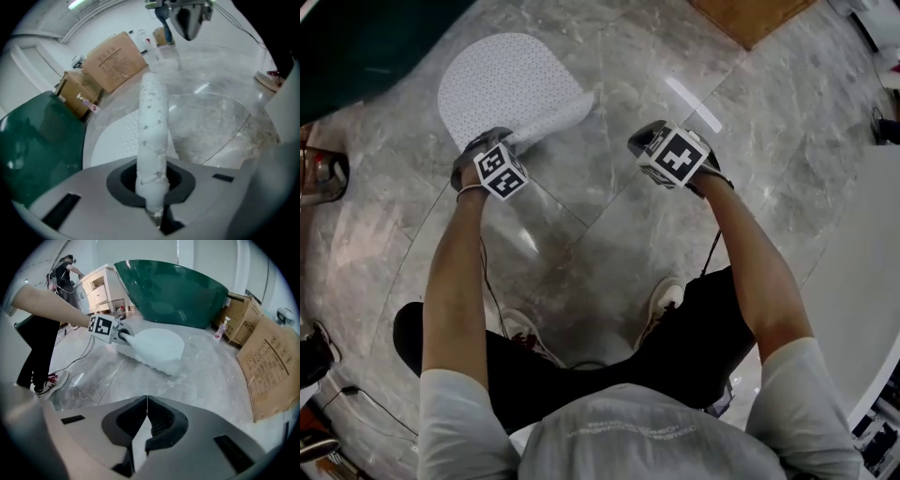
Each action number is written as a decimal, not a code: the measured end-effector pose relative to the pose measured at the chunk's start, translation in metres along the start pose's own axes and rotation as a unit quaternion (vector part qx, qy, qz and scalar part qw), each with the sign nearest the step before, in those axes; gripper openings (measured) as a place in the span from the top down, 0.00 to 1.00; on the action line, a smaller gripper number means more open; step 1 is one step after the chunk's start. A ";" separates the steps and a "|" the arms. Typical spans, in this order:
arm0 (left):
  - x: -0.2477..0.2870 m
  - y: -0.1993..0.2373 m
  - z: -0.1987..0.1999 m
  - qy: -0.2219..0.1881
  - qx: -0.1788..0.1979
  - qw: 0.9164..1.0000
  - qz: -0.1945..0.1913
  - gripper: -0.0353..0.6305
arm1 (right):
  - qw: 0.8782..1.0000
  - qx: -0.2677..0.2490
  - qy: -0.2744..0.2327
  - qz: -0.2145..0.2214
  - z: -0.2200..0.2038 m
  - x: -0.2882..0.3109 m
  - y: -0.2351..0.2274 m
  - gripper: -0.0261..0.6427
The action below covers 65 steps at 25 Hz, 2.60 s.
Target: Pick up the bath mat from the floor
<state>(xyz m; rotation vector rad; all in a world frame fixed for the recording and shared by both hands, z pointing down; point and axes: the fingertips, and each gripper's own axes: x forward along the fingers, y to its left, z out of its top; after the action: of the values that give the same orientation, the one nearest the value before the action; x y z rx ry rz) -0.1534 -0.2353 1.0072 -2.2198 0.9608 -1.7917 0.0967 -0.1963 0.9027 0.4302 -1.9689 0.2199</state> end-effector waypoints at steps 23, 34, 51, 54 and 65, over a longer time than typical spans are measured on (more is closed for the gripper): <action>-0.259 0.093 0.027 0.022 -0.310 0.950 0.035 0.89 | 0.981 0.191 0.003 -0.042 0.065 -0.256 -0.007 0.94; -0.511 0.111 0.063 -0.001 -0.477 0.879 -0.017 0.89 | 0.964 0.246 -0.071 -0.072 0.162 -0.475 0.039 0.94; -0.812 0.276 0.198 -0.299 -0.478 0.821 0.082 0.89 | 0.922 0.162 -0.290 -0.200 0.315 -0.740 0.027 0.94; -0.856 0.320 0.220 -0.350 -0.456 0.810 0.117 0.89 | 0.907 0.130 -0.339 -0.214 0.351 -0.784 0.026 0.94; -0.998 0.415 0.256 -0.469 -0.391 0.763 0.210 0.89 | 0.857 0.038 -0.441 -0.264 0.414 -0.912 0.043 0.94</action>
<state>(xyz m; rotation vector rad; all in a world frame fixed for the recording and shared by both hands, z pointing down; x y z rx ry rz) -0.1727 -0.0893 -0.0938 -2.4534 1.8407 0.0923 0.0751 -0.1165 -0.0963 1.2728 -2.6158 -0.3203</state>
